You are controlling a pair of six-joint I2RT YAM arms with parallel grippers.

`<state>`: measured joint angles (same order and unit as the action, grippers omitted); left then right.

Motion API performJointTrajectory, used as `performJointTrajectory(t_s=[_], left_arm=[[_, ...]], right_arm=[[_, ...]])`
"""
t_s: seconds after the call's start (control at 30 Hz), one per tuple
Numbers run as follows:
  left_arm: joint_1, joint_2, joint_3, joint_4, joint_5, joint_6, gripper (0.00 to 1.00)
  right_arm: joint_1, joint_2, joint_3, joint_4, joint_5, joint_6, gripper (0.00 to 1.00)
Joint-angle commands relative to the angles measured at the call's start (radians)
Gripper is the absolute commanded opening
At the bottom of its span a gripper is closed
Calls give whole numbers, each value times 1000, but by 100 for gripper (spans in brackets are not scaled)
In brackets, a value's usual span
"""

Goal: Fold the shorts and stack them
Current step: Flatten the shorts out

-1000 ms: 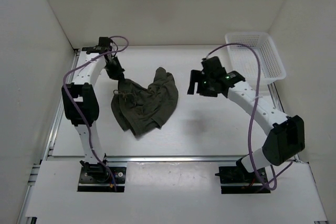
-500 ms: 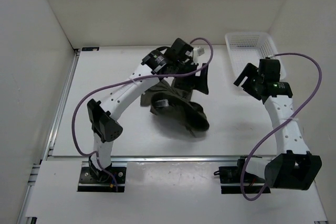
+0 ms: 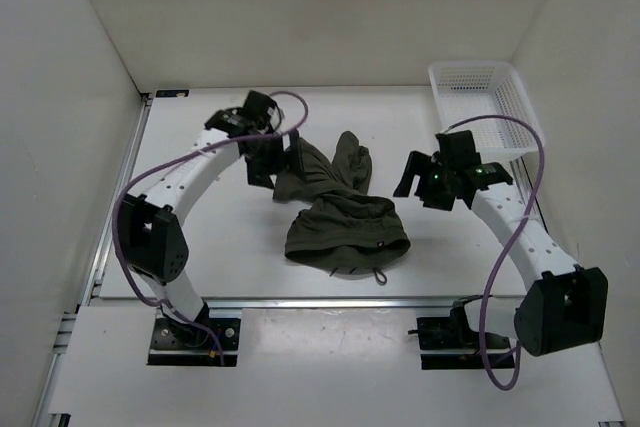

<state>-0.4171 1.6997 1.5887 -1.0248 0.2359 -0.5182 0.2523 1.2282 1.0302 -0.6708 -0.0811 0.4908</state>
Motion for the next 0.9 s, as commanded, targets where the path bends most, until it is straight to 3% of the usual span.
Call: performJointTrajectory(t_s=[0.0, 0.2, 0.3, 0.4, 0.53, 0.67, 0.7, 0.73, 0.8, 0.87], left_arm=[[-72, -92, -189, 40, -23, -15, 98], [-92, -117, -459, 162, 19, -83, 100], [-113, -75, -521, 195, 40, -94, 100], [-126, -32, -532, 226, 62, -105, 96], [-135, 14, -503, 252, 62, -114, 77], [-135, 38, -472, 252, 83, -114, 42], [-135, 38, -463, 252, 83, -114, 24], [-135, 38, -452, 252, 92, -114, 15], [-124, 38, -440, 252, 103, -103, 10], [-92, 25, -424, 252, 118, -92, 10]], right_arm=[[36, 57, -71, 10, -117, 15, 86], [90, 171, -116, 60, -157, 34, 86], [90, 229, -116, 71, -135, 23, 86], [90, 272, -116, 94, -123, 23, 80], [90, 298, -105, 103, -123, 23, 59], [90, 307, -96, 103, -123, 23, 29], [90, 298, -96, 103, -123, 23, 17], [90, 298, -87, 103, -123, 23, 11], [90, 298, -72, 103, -123, 23, 0], [90, 298, -43, 103, -123, 23, 0]])
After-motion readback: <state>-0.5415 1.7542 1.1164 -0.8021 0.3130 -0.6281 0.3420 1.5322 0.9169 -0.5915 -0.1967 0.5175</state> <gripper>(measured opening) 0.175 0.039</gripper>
